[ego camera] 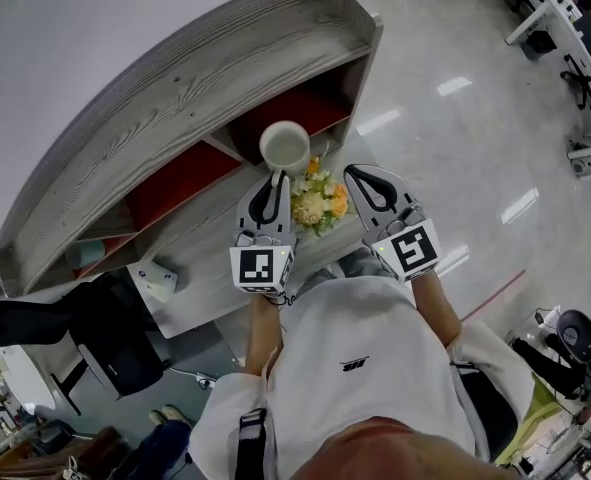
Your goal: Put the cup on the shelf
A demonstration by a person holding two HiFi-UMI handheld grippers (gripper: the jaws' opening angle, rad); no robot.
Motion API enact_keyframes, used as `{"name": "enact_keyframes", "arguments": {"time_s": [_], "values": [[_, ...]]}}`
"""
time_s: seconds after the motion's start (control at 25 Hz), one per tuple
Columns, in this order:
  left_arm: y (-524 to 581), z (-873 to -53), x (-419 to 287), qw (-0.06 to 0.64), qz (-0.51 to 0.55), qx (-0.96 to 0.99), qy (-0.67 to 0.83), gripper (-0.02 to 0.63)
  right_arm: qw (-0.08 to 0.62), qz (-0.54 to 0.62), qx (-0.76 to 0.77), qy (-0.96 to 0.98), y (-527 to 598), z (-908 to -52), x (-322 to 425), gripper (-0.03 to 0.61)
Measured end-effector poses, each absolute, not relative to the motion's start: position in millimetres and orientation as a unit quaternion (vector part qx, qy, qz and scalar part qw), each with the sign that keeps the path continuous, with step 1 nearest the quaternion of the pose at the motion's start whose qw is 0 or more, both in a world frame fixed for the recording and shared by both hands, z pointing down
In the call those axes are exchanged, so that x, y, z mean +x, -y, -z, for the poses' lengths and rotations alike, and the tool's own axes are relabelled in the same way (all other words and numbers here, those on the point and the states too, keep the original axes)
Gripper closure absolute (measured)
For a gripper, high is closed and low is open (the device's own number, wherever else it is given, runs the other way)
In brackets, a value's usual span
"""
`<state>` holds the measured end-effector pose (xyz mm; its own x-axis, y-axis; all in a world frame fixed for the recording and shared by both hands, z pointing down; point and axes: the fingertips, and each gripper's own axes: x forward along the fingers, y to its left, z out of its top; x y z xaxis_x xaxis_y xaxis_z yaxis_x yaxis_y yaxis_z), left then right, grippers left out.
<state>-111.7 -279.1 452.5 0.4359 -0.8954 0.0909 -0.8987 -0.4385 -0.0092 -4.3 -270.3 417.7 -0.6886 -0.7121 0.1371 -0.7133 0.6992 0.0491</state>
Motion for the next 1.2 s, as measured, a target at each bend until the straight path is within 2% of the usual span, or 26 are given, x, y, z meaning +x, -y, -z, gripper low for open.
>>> {"name": "enact_keyframes", "arguments": {"time_s": [1.2], "values": [[336.8,-500.3,-110.8,0.05,-0.086,0.821,0.563,0.561,0.096,-0.042,0.344,0.933,328.9,-459.2,-4.4,0.551]]}}
